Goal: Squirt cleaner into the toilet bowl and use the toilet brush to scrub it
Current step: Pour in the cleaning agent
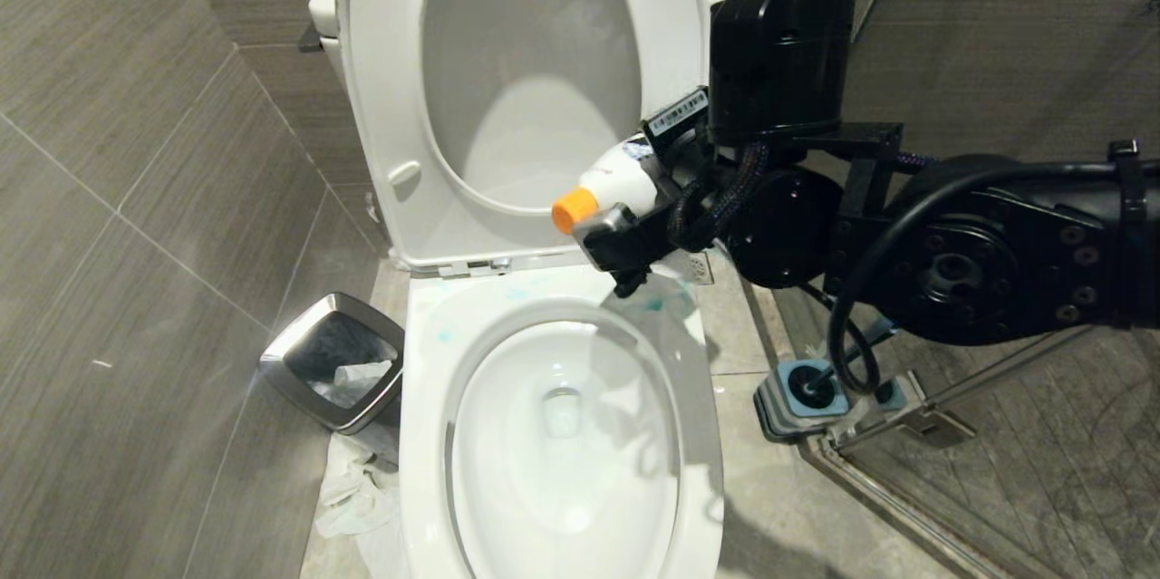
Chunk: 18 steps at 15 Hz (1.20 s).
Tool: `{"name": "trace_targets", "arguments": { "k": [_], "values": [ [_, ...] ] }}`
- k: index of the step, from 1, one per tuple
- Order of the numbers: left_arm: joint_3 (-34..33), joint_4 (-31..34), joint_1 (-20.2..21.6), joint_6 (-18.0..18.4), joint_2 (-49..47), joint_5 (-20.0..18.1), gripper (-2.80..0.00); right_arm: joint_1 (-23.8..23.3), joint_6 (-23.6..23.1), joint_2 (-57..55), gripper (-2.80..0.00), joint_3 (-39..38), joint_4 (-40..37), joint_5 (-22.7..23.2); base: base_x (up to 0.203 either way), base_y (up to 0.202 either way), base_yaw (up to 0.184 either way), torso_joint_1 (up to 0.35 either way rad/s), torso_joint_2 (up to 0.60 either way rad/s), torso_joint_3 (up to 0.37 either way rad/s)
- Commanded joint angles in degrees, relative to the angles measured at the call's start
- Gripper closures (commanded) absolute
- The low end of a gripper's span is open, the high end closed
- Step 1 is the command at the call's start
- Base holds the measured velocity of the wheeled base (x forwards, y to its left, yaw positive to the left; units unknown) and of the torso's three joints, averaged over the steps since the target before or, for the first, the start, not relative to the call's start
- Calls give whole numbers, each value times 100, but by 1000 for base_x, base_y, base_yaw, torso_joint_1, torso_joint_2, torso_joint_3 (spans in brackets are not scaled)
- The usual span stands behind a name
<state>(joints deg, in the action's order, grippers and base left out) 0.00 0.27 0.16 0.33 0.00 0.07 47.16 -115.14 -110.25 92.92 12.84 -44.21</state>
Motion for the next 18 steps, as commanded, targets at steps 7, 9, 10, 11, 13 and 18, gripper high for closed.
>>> {"name": "trace_targets", "arguments": {
  "k": [7, 9, 10, 11, 13, 18],
  "values": [
    [0, 0, 0, 2, -9, 1, 0, 247, -1581, -277, 0, 684, 8, -175, 0, 0, 0, 0, 0, 0],
    [0, 0, 2, 2, -9, 1, 0, 273, -1875, -327, 0, 762, 8, -175, 0, 0, 0, 0, 0, 0],
    [0, 0, -6, 2, -9, 1, 0, 277, -1907, -330, 0, 763, 8, -175, 0, 0, 0, 0, 0, 0],
    [0, 0, 1, 2, -9, 1, 0, 277, -1907, -335, 0, 763, 8, -175, 0, 0, 0, 0, 0, 0],
    [0, 0, -6, 2, -9, 1, 0, 277, -1916, -339, 0, 754, 0, -175, 0, 0, 0, 0, 0, 0],
    [5, 0, -1, 11, -9, 1, 0, 277, -1898, -339, 0, 736, 0, -175, 0, 0, 0, 0, 0, 0]
  ]
}}
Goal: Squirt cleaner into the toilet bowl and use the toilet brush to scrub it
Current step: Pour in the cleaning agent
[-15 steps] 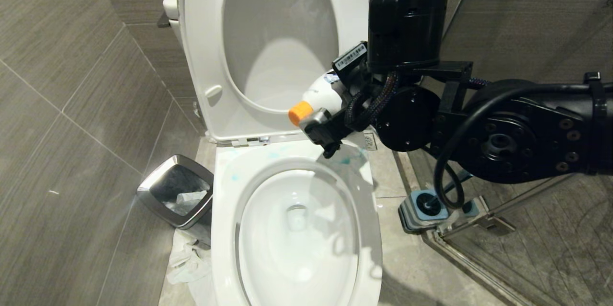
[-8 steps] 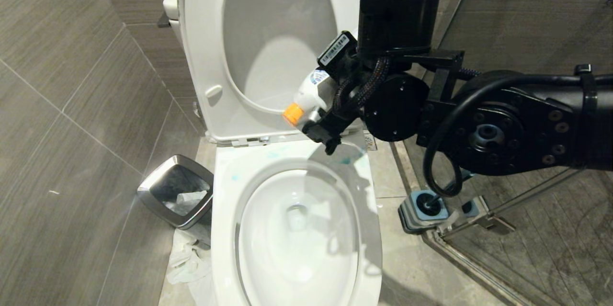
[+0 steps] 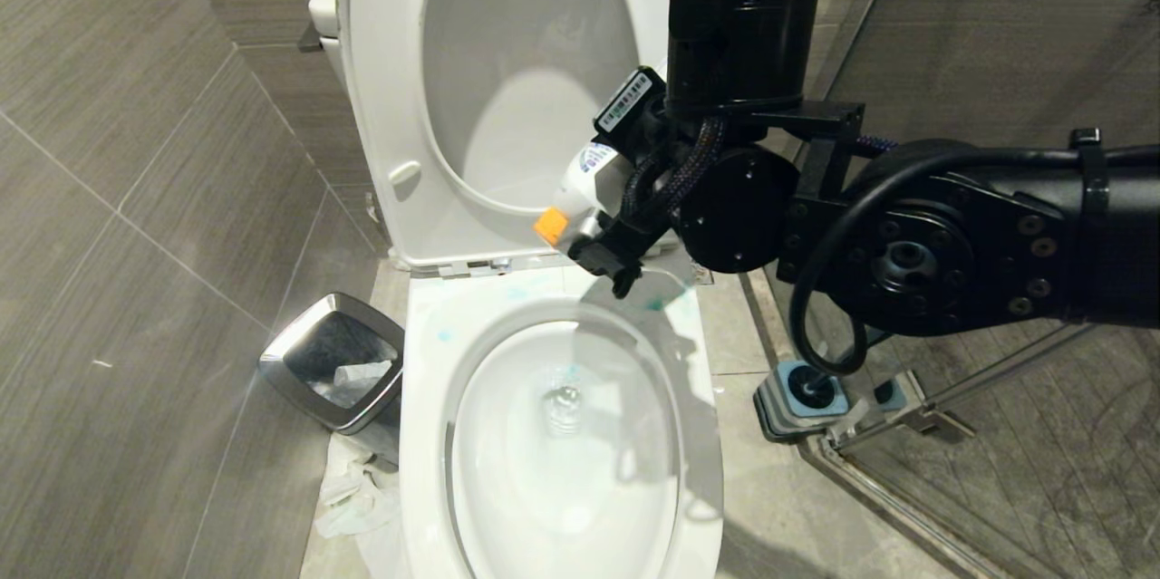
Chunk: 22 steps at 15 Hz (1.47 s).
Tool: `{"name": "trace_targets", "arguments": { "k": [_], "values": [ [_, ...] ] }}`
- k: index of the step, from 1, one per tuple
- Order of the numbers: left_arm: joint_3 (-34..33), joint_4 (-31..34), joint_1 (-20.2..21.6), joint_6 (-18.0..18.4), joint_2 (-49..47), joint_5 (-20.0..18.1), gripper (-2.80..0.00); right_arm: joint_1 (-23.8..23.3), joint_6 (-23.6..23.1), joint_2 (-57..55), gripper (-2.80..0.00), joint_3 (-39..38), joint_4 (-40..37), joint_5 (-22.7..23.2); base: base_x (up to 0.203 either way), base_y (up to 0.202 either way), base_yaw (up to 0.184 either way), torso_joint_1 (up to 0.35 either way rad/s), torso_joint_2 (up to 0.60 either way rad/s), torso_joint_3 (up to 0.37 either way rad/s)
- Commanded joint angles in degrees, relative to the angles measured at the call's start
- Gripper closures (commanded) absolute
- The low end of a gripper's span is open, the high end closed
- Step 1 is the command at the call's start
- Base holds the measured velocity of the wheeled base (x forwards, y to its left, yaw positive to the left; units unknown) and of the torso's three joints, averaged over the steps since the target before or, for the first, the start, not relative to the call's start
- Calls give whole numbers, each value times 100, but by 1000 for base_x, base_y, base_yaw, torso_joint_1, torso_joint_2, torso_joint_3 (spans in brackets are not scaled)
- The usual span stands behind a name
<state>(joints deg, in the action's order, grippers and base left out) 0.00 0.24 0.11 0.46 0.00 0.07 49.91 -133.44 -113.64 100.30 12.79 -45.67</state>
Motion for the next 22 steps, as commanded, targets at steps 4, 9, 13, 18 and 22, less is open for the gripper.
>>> {"name": "trace_targets", "arguments": {
  "k": [4, 9, 13, 18, 22],
  "values": [
    [9, 2, 5, 7, -9, 1, 0, 1, -6, 17, 0, 15, 13, -21, 0, 0, 0, 0, 0, 0],
    [9, 2, 7, 33, -9, -5, 0, 198, 415, 117, 0, -67, 4, -25, 0, 0, 0, 0, 0, 0],
    [9, 2, 5, 15, -9, -7, 0, 212, 429, 318, 0, -252, -4, -39, 0, 0, 0, 0, 0, 0],
    [9, 2, 7, 15, -9, -7, 0, 212, 740, 798, 0, -736, -4, -166, 0, 0, 0, 0, 0, 0],
    [3, 2, 7, 24, -9, -7, 0, 221, 1445, 1182, 0, -1179, -3, -284, 0, 0, 0, 0, 0, 0]
  ]
}}
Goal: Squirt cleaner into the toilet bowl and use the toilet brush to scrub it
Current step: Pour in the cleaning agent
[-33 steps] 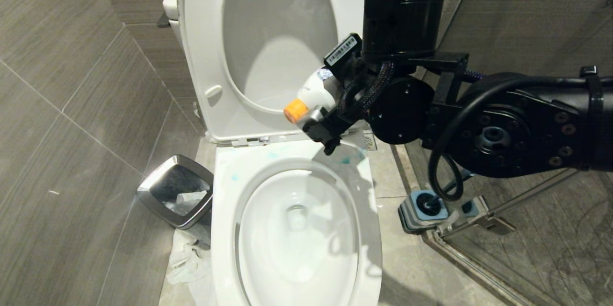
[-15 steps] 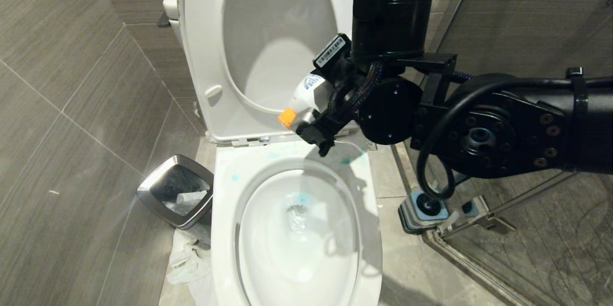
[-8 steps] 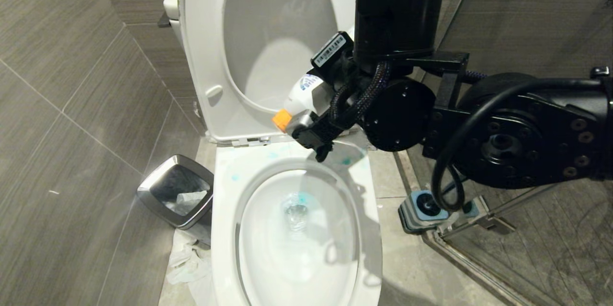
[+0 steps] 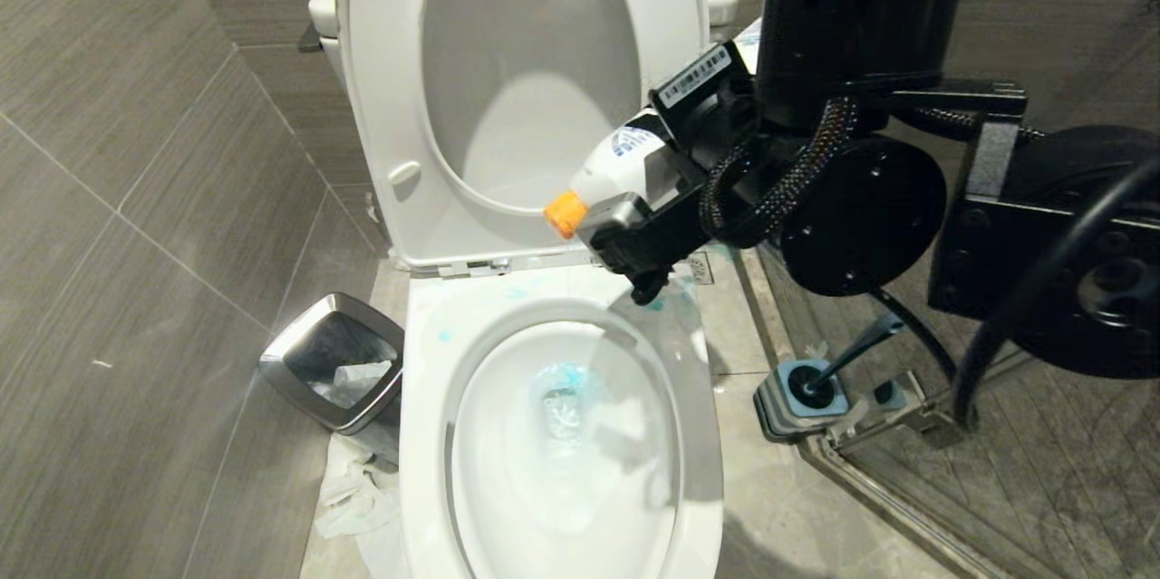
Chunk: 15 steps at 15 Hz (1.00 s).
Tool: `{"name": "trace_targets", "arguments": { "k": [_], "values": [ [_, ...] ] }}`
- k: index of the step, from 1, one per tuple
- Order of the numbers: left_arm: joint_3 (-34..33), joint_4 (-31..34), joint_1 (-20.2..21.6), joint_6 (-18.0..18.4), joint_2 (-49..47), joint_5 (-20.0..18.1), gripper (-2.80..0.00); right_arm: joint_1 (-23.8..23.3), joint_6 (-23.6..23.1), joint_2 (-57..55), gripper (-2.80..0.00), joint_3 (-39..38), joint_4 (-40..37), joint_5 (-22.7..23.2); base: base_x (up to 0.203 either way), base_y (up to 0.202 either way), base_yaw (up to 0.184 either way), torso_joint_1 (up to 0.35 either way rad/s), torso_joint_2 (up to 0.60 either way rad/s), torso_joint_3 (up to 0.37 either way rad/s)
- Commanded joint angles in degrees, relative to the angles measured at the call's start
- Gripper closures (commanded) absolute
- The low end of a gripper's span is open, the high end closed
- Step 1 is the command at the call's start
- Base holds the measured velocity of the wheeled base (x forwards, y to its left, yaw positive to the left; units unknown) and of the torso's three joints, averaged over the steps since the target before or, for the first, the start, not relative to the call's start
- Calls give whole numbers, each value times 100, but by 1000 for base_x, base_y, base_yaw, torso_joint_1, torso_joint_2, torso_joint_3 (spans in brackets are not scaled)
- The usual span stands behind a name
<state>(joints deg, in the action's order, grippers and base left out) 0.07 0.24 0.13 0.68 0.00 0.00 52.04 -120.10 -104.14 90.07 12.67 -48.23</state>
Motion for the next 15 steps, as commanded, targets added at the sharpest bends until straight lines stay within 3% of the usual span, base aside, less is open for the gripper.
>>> {"name": "trace_targets", "arguments": {
  "k": [1, 3, 8, 15],
  "values": [
    [1, 2, 4, 3, -9, 0, 0, 8, 327, 324, 0, -249, 10, -29, 0, 0, 0, 0, 0, 0],
    [1, 2, 4, 3, -9, 0, 0, 8, 826, 504, 0, -452, 9, -29, 0, 0, 0, 0, 0, 0],
    [1, 2, 4, -6, -9, 0, 0, 8, 2605, 798, 0, -922, 16, -25, 0, 0, 0, 0, 0, 0],
    [-7, 2, 4, -41, -9, 9, 0, 15, 5005, 926, 0, -935, 19, -5, 0, 0, 0, 0, 0, 0]
  ]
}}
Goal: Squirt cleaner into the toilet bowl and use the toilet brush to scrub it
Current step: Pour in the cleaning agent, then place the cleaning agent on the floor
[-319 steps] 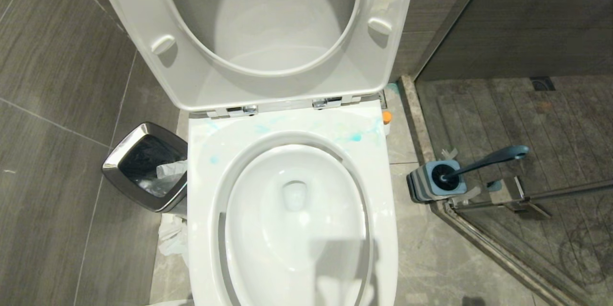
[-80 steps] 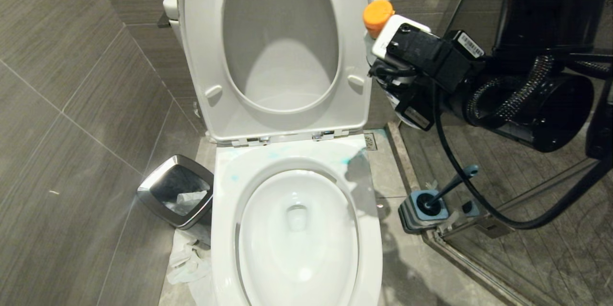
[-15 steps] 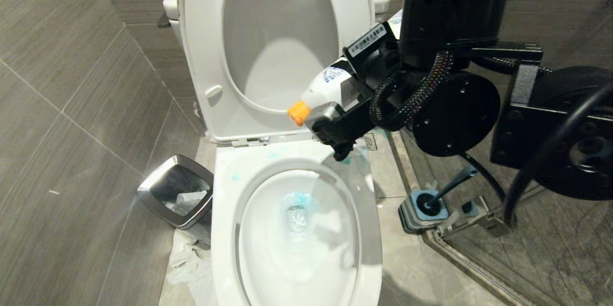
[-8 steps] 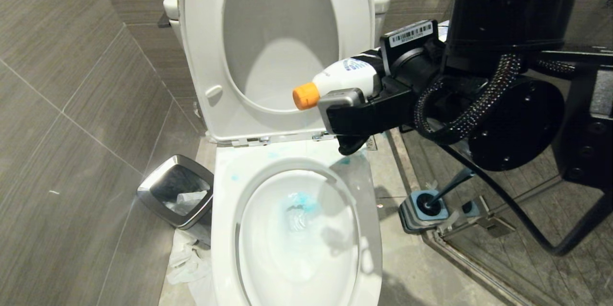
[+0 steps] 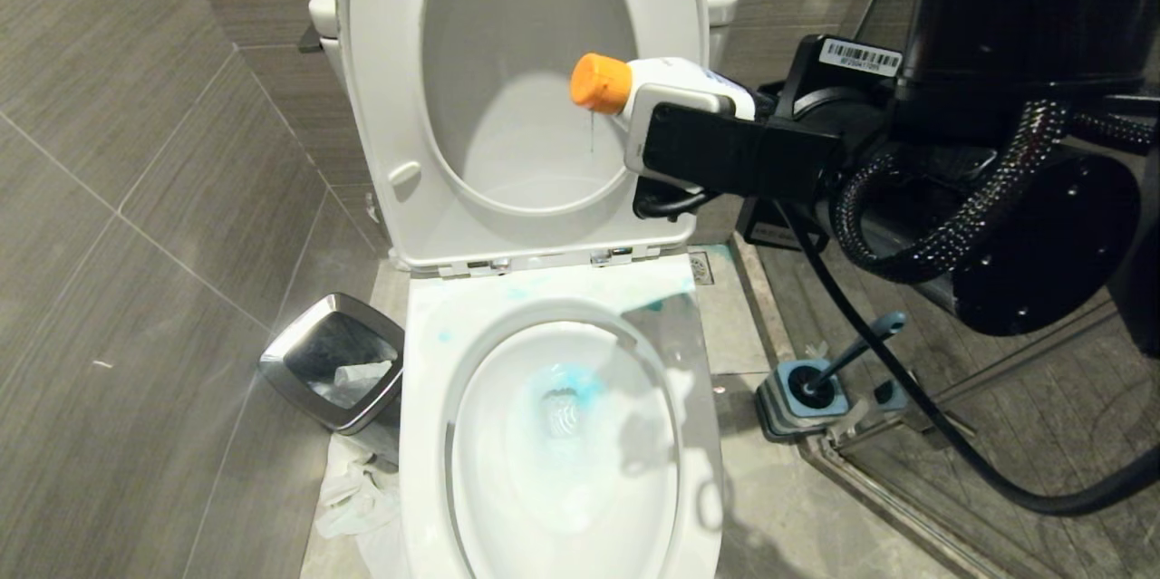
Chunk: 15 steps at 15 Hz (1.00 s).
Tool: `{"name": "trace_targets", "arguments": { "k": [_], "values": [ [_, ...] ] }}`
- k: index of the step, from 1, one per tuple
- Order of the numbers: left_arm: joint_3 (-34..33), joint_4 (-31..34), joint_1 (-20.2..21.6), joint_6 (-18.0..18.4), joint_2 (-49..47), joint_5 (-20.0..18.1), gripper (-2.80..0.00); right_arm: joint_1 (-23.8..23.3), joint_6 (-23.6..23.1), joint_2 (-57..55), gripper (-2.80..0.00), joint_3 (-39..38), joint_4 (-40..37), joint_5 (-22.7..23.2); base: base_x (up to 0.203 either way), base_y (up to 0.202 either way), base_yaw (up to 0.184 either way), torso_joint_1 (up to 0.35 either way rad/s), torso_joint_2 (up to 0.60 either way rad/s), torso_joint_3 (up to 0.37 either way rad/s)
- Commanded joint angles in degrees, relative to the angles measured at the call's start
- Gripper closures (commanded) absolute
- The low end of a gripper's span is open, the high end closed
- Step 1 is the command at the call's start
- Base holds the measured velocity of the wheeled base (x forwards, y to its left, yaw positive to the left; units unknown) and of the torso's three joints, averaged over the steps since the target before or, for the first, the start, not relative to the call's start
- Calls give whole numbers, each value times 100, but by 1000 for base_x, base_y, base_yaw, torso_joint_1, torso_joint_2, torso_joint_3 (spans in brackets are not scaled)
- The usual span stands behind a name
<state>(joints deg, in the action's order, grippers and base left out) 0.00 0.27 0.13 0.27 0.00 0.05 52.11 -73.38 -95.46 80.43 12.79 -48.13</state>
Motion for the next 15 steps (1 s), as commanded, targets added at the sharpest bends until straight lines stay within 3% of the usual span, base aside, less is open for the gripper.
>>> {"name": "trace_targets", "arguments": {
  "k": [1, 10, 15],
  "values": [
    [0, 0, 4, 0, -9, 4, 0, 24, 565, 115, 0, 63, 5, 3, 0, 0, 0, 0, 0, 0],
    [0, 0, -4, 8, -9, 4, 0, -93, 1815, 590, 0, -15, -124, 21, 0, 0, 0, 0, 0, 0],
    [0, 0, -5, 8, -9, 4, 0, -675, 3237, 729, 0, 201, -757, 405, 0, 0, 0, 0, 0, 0]
  ]
}}
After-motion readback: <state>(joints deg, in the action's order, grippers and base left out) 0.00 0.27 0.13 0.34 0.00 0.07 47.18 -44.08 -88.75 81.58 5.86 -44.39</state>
